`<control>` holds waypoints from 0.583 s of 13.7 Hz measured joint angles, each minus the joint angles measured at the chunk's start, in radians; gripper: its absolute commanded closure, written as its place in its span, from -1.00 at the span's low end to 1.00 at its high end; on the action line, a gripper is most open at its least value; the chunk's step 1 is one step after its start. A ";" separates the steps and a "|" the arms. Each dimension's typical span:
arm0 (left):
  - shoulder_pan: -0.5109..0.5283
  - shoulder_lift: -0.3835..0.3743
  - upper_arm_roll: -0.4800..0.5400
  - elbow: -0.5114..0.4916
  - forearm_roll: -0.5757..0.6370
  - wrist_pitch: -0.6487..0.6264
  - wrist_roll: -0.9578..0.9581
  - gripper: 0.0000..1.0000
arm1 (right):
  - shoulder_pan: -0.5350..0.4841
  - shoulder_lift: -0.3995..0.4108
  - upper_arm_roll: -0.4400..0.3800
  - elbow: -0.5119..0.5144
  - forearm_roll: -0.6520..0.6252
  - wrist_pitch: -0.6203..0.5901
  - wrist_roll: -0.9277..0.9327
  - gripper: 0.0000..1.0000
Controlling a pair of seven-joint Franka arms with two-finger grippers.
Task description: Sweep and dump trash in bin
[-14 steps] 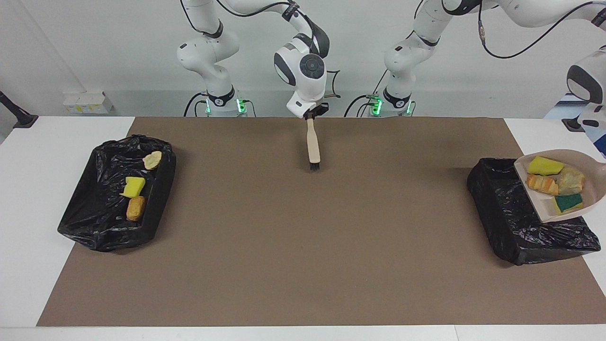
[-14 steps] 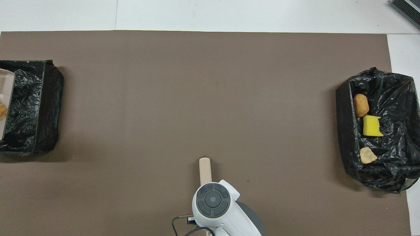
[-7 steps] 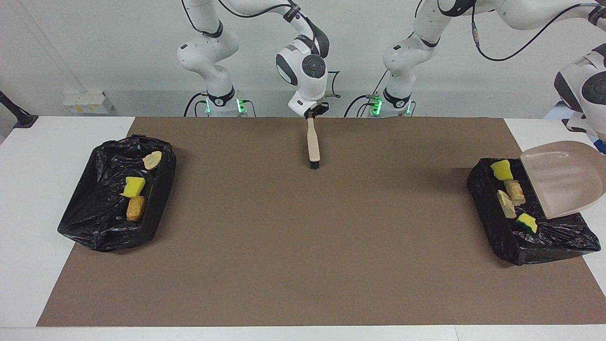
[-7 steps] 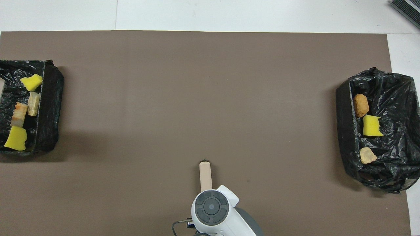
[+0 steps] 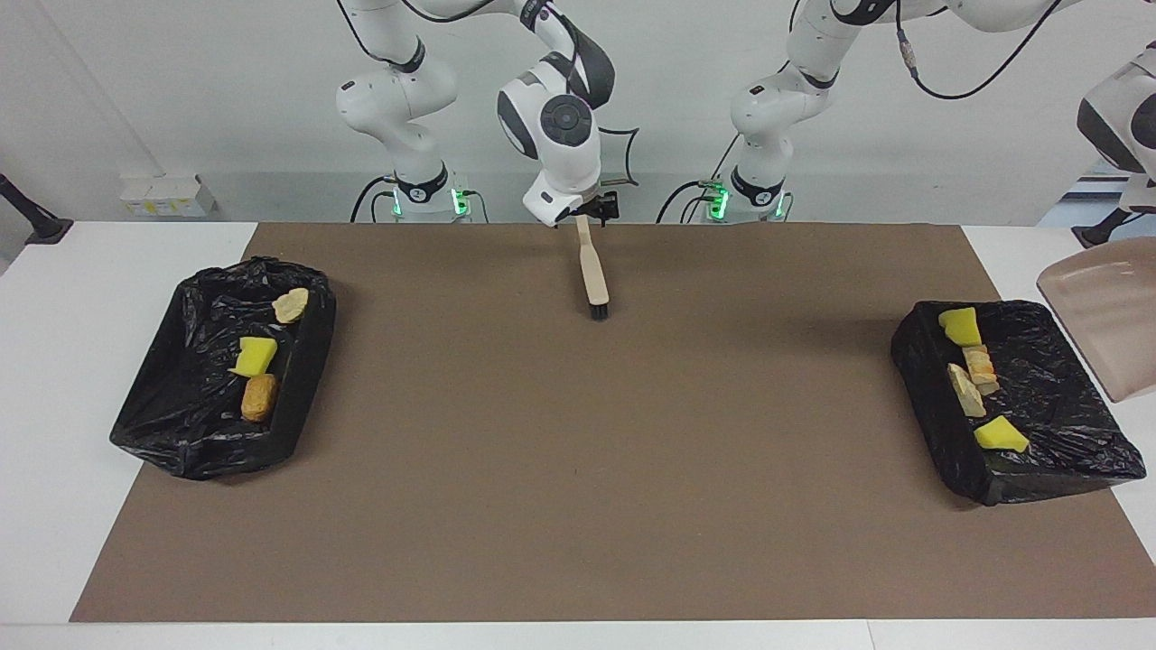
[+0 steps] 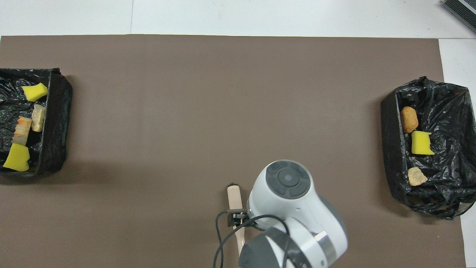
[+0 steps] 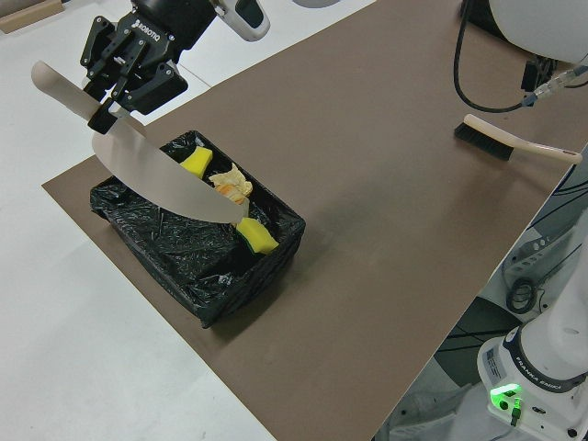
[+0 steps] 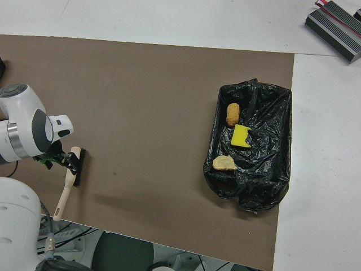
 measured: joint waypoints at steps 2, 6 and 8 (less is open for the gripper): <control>-0.077 -0.006 -0.007 0.000 -0.009 -0.088 -0.010 1.00 | -0.080 0.001 -0.003 0.048 -0.064 -0.045 -0.083 -1.00; -0.263 -0.004 -0.016 -0.005 -0.169 -0.324 -0.214 1.00 | -0.219 0.024 -0.006 0.117 -0.176 -0.091 -0.281 -1.00; -0.349 -0.002 -0.018 -0.022 -0.279 -0.408 -0.410 1.00 | -0.293 0.036 -0.007 0.159 -0.211 -0.110 -0.394 -1.00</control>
